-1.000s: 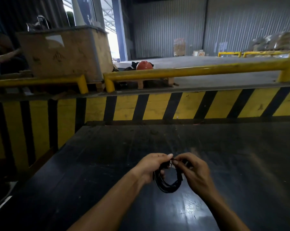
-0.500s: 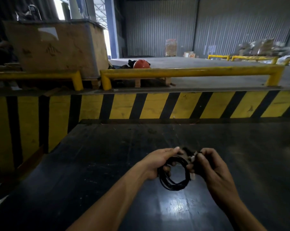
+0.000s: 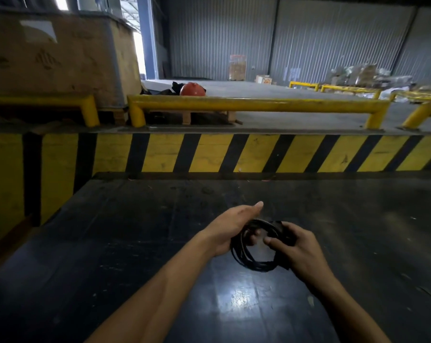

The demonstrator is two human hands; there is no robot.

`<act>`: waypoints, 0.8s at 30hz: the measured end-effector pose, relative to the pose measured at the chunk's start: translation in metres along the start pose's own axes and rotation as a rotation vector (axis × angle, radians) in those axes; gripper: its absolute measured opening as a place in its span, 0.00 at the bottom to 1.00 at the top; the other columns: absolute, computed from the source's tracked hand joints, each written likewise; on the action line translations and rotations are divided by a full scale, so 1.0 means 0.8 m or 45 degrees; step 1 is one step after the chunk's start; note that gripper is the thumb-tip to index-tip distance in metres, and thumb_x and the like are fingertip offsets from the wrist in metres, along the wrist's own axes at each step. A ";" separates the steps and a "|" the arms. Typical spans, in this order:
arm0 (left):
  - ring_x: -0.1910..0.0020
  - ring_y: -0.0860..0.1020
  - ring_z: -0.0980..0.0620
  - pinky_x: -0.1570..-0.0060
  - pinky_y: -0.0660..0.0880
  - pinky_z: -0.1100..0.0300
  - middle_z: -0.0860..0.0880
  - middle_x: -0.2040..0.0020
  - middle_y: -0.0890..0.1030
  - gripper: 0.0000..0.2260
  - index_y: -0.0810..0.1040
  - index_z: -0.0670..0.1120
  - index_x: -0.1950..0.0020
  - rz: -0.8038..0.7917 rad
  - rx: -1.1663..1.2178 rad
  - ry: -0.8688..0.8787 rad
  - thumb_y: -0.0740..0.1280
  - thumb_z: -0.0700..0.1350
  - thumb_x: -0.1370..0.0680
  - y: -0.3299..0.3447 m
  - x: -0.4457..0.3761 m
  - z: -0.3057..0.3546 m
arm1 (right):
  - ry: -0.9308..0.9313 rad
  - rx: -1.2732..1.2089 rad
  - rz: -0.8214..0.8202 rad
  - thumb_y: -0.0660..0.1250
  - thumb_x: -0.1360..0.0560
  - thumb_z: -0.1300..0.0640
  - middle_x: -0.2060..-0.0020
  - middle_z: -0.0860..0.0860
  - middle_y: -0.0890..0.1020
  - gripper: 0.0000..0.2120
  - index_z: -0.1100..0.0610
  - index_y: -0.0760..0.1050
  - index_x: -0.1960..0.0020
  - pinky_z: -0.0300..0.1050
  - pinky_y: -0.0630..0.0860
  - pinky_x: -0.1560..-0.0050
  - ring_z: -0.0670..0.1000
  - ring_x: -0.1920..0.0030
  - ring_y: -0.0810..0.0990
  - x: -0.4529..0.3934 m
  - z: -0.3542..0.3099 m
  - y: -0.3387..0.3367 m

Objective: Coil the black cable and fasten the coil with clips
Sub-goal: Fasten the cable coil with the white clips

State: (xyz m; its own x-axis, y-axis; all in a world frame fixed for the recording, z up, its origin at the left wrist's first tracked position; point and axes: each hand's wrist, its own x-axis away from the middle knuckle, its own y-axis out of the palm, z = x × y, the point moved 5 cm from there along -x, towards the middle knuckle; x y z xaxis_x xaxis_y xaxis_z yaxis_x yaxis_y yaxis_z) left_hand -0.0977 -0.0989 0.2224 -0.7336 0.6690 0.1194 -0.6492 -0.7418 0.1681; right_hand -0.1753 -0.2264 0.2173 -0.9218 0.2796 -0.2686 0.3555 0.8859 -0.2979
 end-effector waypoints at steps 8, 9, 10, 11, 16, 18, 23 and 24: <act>0.64 0.80 0.51 0.61 0.78 0.57 0.47 0.65 0.81 0.08 0.79 0.42 0.53 0.074 0.389 0.033 0.69 0.46 0.28 0.020 -0.003 -0.048 | 0.028 -0.140 0.235 0.73 0.31 0.63 0.62 0.54 0.85 0.09 0.55 0.80 0.51 0.35 0.76 0.69 0.49 0.65 0.81 -0.002 0.017 -0.033; 0.66 0.79 0.51 0.62 0.79 0.58 0.47 0.67 0.80 0.06 0.79 0.41 0.55 0.114 0.461 0.056 0.68 0.44 0.25 0.023 -0.005 -0.046 | 0.041 -0.174 0.202 0.73 0.30 0.63 0.64 0.57 0.84 0.09 0.57 0.79 0.51 0.37 0.75 0.72 0.50 0.68 0.80 -0.002 0.019 -0.031; 0.67 0.78 0.52 0.64 0.79 0.59 0.47 0.69 0.78 0.06 0.79 0.41 0.56 0.165 0.511 0.082 0.66 0.43 0.23 0.024 -0.009 -0.043 | 0.048 -0.200 0.166 0.72 0.30 0.62 0.65 0.60 0.83 0.08 0.58 0.79 0.51 0.39 0.76 0.74 0.52 0.71 0.80 -0.002 0.020 -0.030; 0.69 0.76 0.53 0.66 0.78 0.59 0.48 0.70 0.76 0.07 0.79 0.41 0.56 0.219 0.533 0.105 0.64 0.43 0.22 0.024 -0.011 -0.039 | 0.048 -0.210 0.144 0.71 0.28 0.62 0.66 0.60 0.83 0.08 0.59 0.78 0.50 0.40 0.77 0.73 0.54 0.71 0.81 -0.003 0.021 -0.030; 0.79 0.66 0.58 0.73 0.70 0.63 0.51 0.71 0.68 0.08 0.76 0.44 0.55 0.444 0.423 0.171 0.64 0.48 0.22 0.009 -0.022 -0.023 | 0.008 -0.264 0.210 0.62 0.23 0.64 0.57 0.55 0.83 0.07 0.56 0.77 0.52 0.32 0.79 0.60 0.47 0.58 0.84 -0.021 0.018 -0.063; 0.79 0.65 0.58 0.73 0.69 0.62 0.50 0.71 0.67 0.11 0.76 0.45 0.54 0.517 0.334 0.193 0.62 0.52 0.21 0.003 -0.024 -0.018 | -0.053 -0.226 0.142 0.60 0.22 0.62 0.56 0.54 0.84 0.07 0.58 0.77 0.52 0.31 0.78 0.61 0.42 0.61 0.82 -0.025 0.004 -0.069; 0.78 0.65 0.58 0.72 0.67 0.61 0.50 0.70 0.68 0.15 0.76 0.45 0.56 0.575 0.047 0.280 0.59 0.55 0.20 0.003 -0.033 -0.007 | -0.167 -0.185 -0.066 0.61 0.22 0.60 0.61 0.50 0.84 0.09 0.60 0.80 0.53 0.27 0.72 0.63 0.37 0.63 0.78 -0.026 -0.023 -0.058; 0.78 0.65 0.58 0.73 0.67 0.62 0.50 0.70 0.68 0.15 0.75 0.45 0.56 0.587 0.008 0.297 0.58 0.54 0.20 0.003 -0.035 -0.006 | -0.161 -0.185 -0.118 0.61 0.22 0.60 0.63 0.49 0.83 0.09 0.60 0.80 0.53 0.29 0.72 0.63 0.38 0.64 0.78 -0.027 -0.025 -0.053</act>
State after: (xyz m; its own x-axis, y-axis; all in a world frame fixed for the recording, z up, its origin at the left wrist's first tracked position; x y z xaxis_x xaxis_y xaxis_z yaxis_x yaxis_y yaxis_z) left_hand -0.0798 -0.1197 0.2151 -0.9689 0.2442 -0.0389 -0.2473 -0.9564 0.1554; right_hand -0.1740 -0.2628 0.2542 -0.9195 0.1535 -0.3619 0.2353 0.9524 -0.1940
